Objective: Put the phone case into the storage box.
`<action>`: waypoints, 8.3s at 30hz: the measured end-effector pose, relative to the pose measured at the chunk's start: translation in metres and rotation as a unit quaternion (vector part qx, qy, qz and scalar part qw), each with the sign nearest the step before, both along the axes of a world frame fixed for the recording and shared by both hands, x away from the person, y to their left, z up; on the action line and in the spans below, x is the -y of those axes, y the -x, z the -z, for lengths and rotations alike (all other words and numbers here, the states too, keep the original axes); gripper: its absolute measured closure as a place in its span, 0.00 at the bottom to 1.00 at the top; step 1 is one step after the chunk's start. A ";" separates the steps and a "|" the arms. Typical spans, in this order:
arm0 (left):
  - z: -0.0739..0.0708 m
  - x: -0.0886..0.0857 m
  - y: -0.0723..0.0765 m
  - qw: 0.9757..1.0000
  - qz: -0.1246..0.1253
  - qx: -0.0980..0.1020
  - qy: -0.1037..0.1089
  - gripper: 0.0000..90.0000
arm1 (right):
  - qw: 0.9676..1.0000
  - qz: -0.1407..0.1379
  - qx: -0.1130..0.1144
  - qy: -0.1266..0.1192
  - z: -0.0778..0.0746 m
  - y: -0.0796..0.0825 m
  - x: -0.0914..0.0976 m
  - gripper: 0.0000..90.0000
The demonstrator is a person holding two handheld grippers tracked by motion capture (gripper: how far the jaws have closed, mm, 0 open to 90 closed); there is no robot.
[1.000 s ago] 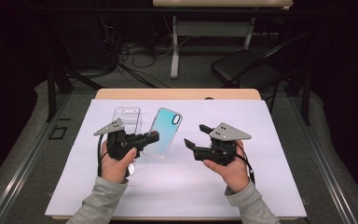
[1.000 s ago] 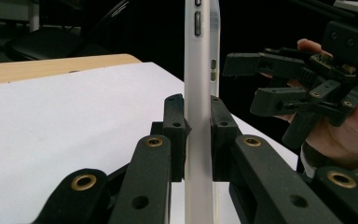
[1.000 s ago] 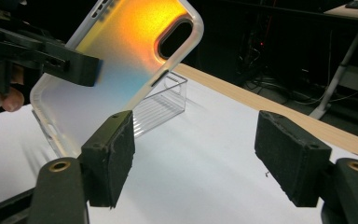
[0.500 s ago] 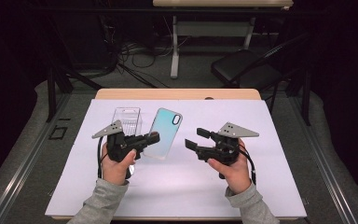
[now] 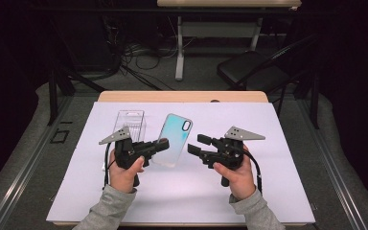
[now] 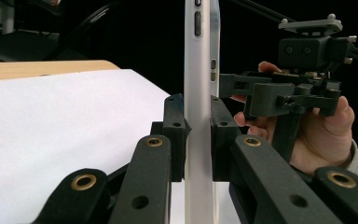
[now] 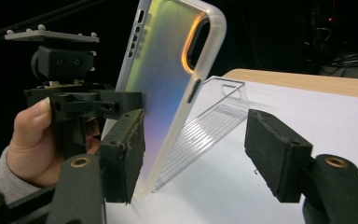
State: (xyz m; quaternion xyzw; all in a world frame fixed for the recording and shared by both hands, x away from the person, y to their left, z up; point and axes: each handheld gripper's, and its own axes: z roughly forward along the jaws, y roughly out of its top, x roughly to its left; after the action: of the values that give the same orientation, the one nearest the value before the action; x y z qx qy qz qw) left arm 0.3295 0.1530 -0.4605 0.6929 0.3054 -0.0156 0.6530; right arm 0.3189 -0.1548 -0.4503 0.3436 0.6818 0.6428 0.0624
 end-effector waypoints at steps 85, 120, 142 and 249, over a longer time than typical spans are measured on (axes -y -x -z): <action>0.002 0.017 0.008 0.999 0.035 -0.004 -0.004 0.91 | 0.985 -0.068 -0.112 -0.109 0.018 -0.009 0.003 0.90; 0.001 0.018 0.009 0.999 0.038 -0.002 -0.003 0.90 | 0.985 -0.075 -0.100 -0.123 0.020 -0.009 0.005 0.91; 0.001 0.018 0.009 0.999 0.037 -0.003 0.000 0.90 | 0.984 -0.072 -0.099 -0.126 0.019 -0.008 0.005 0.91; -0.004 0.011 0.010 0.994 -0.056 0.054 -0.080 0.56 | 0.995 0.023 0.013 0.095 0.018 0.008 -0.011 0.91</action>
State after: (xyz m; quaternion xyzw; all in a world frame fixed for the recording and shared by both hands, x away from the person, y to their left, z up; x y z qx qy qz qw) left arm 0.3192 0.1420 -0.4566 0.7245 0.3085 0.0826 0.6108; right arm 0.3112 -0.1441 -0.4688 0.3432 0.7310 0.5779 0.1180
